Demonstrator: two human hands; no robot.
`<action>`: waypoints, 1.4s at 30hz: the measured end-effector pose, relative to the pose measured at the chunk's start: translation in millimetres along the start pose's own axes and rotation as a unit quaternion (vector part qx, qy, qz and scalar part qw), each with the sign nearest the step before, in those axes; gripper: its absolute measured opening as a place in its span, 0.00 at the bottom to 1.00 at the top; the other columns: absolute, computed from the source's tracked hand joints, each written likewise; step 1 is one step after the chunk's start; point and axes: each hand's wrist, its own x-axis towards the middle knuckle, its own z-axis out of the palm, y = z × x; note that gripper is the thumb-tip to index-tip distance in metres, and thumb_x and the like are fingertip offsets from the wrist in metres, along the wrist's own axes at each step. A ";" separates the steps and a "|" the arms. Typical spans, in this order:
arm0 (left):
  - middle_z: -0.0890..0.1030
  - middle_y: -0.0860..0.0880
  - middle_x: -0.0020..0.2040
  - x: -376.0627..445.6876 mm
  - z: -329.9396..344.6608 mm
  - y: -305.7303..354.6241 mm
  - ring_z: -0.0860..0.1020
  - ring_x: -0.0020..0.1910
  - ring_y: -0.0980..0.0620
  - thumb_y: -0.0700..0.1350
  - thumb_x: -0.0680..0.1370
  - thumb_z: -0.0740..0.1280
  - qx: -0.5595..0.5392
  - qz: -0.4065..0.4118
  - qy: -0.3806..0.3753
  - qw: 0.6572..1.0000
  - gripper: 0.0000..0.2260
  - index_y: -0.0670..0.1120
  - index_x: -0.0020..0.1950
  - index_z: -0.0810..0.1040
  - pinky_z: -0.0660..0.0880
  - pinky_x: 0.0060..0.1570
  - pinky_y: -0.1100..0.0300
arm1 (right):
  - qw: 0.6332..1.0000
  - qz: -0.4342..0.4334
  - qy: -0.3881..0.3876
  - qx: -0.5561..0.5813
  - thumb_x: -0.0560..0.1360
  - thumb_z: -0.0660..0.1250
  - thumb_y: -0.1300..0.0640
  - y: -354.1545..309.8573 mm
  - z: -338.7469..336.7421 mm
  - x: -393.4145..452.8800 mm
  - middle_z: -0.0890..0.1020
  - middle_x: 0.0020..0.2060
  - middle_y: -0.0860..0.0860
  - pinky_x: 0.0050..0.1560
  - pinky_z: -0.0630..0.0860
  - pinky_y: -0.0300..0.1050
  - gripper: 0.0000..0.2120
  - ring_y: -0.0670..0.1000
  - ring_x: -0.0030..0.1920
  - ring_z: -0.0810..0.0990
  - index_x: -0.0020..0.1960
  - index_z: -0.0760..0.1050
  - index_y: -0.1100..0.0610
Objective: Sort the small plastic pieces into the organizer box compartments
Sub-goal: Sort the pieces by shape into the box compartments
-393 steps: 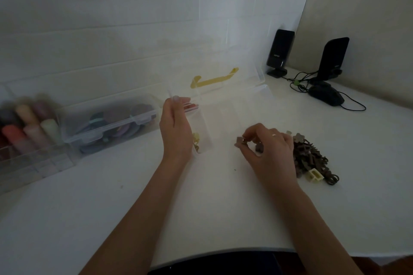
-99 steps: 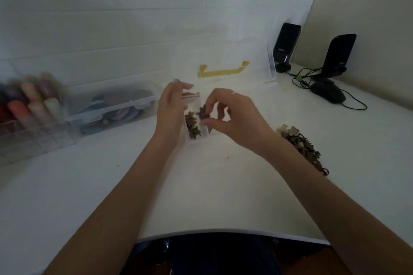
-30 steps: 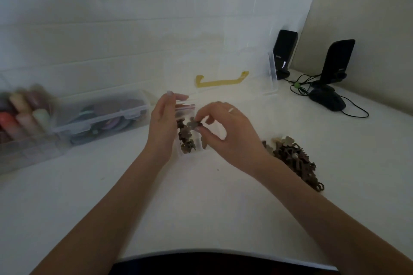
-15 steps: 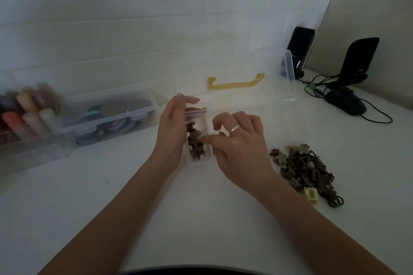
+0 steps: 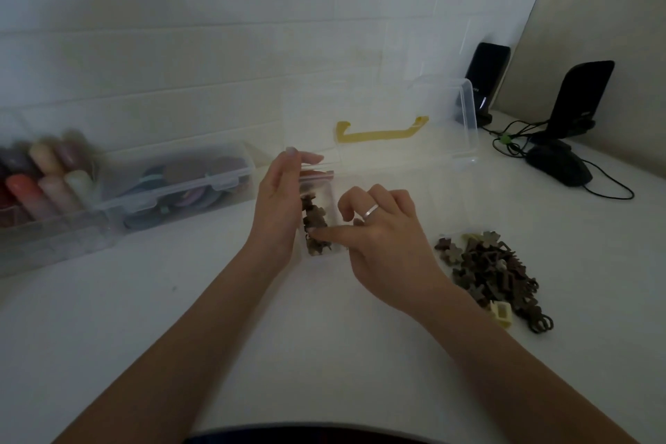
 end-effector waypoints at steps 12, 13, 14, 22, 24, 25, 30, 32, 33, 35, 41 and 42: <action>0.82 0.47 0.54 -2.2 0.1 3.0 0.81 0.50 0.54 0.54 0.83 0.50 0.018 -0.002 0.001 1.000 0.18 0.50 0.46 0.77 0.74 0.59 0.51 | 1.000 -0.002 -0.016 0.022 0.66 0.56 0.64 0.3 -0.3 1.7 0.75 0.38 0.51 0.41 0.59 0.46 0.22 0.54 0.38 0.71 0.48 0.84 0.47; 0.82 0.48 0.54 -1.8 0.2 3.3 0.80 0.51 0.54 0.54 0.83 0.50 0.018 -0.002 0.000 1.000 0.18 0.51 0.46 0.77 0.74 0.59 0.51 | 1.000 -0.006 -0.015 0.024 0.67 0.55 0.64 0.6 -0.8 1.7 0.75 0.38 0.51 0.41 0.60 0.46 0.23 0.54 0.38 0.71 0.49 0.83 0.48; 0.82 0.48 0.54 -1.8 0.5 3.4 0.81 0.50 0.54 0.54 0.83 0.50 0.017 -0.001 -0.001 1.000 0.18 0.51 0.46 0.77 0.75 0.58 0.51 | 1.000 -0.008 -0.008 0.029 0.67 0.55 0.64 1.1 -2.3 1.3 0.75 0.39 0.51 0.41 0.61 0.47 0.24 0.54 0.39 0.71 0.51 0.83 0.48; 0.83 0.47 0.51 1.3 0.6 -1.0 0.81 0.45 0.55 0.53 0.83 0.51 0.003 -0.007 0.005 1.000 0.18 0.52 0.43 0.77 0.74 0.55 0.51 | 0.976 0.158 0.116 0.095 0.67 0.58 0.66 34.7 -50.9 -40.2 0.77 0.42 0.49 0.46 0.68 0.47 0.18 0.49 0.41 0.73 0.49 0.81 0.53; 0.82 0.47 0.49 1.8 1.8 -1.2 0.80 0.43 0.57 0.52 0.83 0.51 0.000 0.000 0.011 1.000 0.18 0.52 0.42 0.77 0.74 0.53 0.54 | 0.969 0.220 0.061 0.095 0.67 0.60 0.65 46.2 -67.0 -61.9 0.75 0.41 0.43 0.49 0.70 0.51 0.14 0.47 0.41 0.73 0.48 0.74 0.50; 0.82 0.47 0.50 1.6 2.1 -1.3 0.80 0.42 0.57 0.52 0.83 0.51 0.000 0.004 0.011 1.000 0.18 0.51 0.42 0.76 0.73 0.52 0.55 | 0.966 0.242 0.025 0.089 0.69 0.62 0.64 51.7 -73.5 -72.5 0.73 0.41 0.40 0.50 0.70 0.52 0.13 0.46 0.42 0.72 0.48 0.71 0.49; 0.82 0.48 0.48 1.6 1.7 -0.2 0.80 0.40 0.60 0.51 0.83 0.52 -0.011 0.004 0.013 1.000 0.16 0.50 0.42 0.76 0.73 0.52 0.55 | 0.954 0.281 -0.083 0.068 0.69 0.70 0.47 57.1 -91.9 -110.9 0.72 0.39 0.40 0.43 0.65 0.44 0.12 0.44 0.41 0.68 0.44 0.67 0.48; 0.82 0.51 0.45 1.8 1.8 -0.7 0.80 0.39 0.61 0.51 0.83 0.52 -0.019 0.003 0.014 1.000 0.16 0.50 0.42 0.76 0.73 0.52 0.55 | 0.954 0.272 -0.115 0.049 0.66 0.71 0.42 54.3 -91.1 -119.1 0.72 0.36 0.41 0.41 0.64 0.42 0.16 0.42 0.41 0.69 0.42 0.66 0.47; 0.82 0.51 0.45 1.7 2.0 -1.2 0.80 0.39 0.61 0.51 0.83 0.53 -0.021 0.002 0.013 1.000 0.16 0.50 0.42 0.76 0.73 0.52 0.55 | 0.956 0.263 -0.127 0.034 0.64 0.70 0.39 53.6 -89.4 -122.0 0.71 0.35 0.40 0.41 0.64 0.43 0.17 0.42 0.40 0.69 0.42 0.66 0.47; 0.83 0.54 0.41 1.8 2.1 -1.1 0.81 0.38 0.61 0.51 0.83 0.53 -0.025 -0.003 0.012 1.000 0.17 0.51 0.41 0.76 0.73 0.51 0.55 | 0.958 0.252 -0.137 0.002 0.64 0.66 0.37 53.8 -86.9 -124.8 0.69 0.32 0.39 0.41 0.63 0.44 0.16 0.42 0.37 0.68 0.41 0.66 0.46; 0.82 0.52 0.43 2.8 1.5 -2.3 0.80 0.37 0.61 0.52 0.83 0.52 -0.030 -0.002 0.006 1.000 0.17 0.51 0.41 0.76 0.72 0.50 0.55 | 0.965 0.243 -0.097 -0.005 0.65 0.76 0.50 54.4 -82.4 -123.6 0.70 0.33 0.36 0.41 0.65 0.45 0.14 0.47 0.38 0.70 0.43 0.72 0.48; 0.82 0.52 0.43 2.9 1.2 -2.5 0.80 0.37 0.61 0.52 0.83 0.52 -0.031 -0.002 0.006 1.000 0.17 0.51 0.41 0.76 0.72 0.50 0.55 | 0.966 0.242 -0.091 0.003 0.65 0.77 0.50 54.0 -81.8 -123.5 0.70 0.34 0.36 0.42 0.67 0.46 0.14 0.47 0.38 0.70 0.44 0.73 0.48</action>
